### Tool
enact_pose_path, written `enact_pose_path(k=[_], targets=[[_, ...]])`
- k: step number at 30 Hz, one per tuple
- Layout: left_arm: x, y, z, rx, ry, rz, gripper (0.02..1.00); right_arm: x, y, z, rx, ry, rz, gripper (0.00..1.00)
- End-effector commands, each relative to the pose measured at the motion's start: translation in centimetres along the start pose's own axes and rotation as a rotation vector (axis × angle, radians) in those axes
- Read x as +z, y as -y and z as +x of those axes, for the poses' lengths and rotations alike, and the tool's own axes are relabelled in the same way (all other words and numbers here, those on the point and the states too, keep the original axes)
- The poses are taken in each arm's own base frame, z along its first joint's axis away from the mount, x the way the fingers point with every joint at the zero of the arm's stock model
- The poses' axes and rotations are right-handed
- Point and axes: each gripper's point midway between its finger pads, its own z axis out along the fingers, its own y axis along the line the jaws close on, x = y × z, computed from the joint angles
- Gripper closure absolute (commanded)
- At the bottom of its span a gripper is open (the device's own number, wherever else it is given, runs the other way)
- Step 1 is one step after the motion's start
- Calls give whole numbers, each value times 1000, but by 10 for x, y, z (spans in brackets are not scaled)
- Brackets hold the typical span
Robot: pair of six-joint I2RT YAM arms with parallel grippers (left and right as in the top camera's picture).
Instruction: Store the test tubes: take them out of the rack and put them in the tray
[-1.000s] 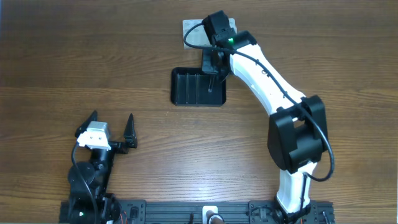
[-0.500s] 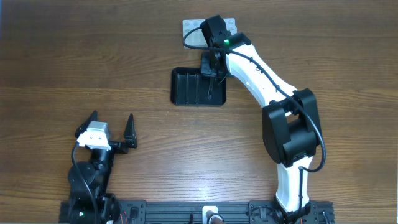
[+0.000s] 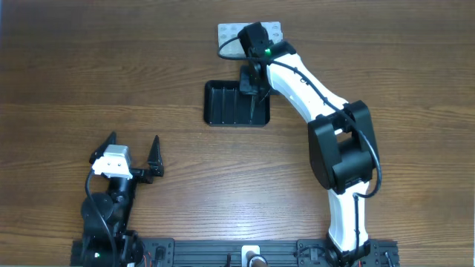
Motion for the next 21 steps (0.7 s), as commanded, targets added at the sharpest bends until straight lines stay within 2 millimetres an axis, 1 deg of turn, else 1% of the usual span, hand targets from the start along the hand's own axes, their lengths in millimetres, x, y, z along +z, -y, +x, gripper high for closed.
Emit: enact_pose_path(k=[1,3,5,7,8,9,11,14,15,18,19,20,21], targets=[[0,1,1,11,-1,6,18,9,2,4,4,-22,9,816],[0,1,1,11,-1,6,20,9,2,4,3,-21,9,726],[0,1,1,11,-1,6,20,8,1,4,1,-18,10,691],[0,1,1,11,-1,6,20,2,2,1,-3,3,21,617],[0,1,1,11,-1,6,18,-5,2,-2,-5,21,29,529],[0,1,1,11,-1,6,20,-15,3,-6,-9,49,38,476],[0,1,1,11,-1,6,18,-38,2,-16,-21,109,40,406],[0,1,1,11,-1,6,18,-84,-3,-32,-86,220,15,340],[0,1,1,11,-1,6,18,-111,-1,-41,-116,293,16,318],[0,1,1,11,-1,6,18,-173,10,-61,-187,457,34,279],[0,1,1,11,-1,6,18,-198,17,-68,-210,516,31,266],[0,1,1,11,-1,6,18,-214,21,-71,-217,554,31,261],[0,1,1,11,-1,6,18,-239,33,-77,-215,615,40,255]])
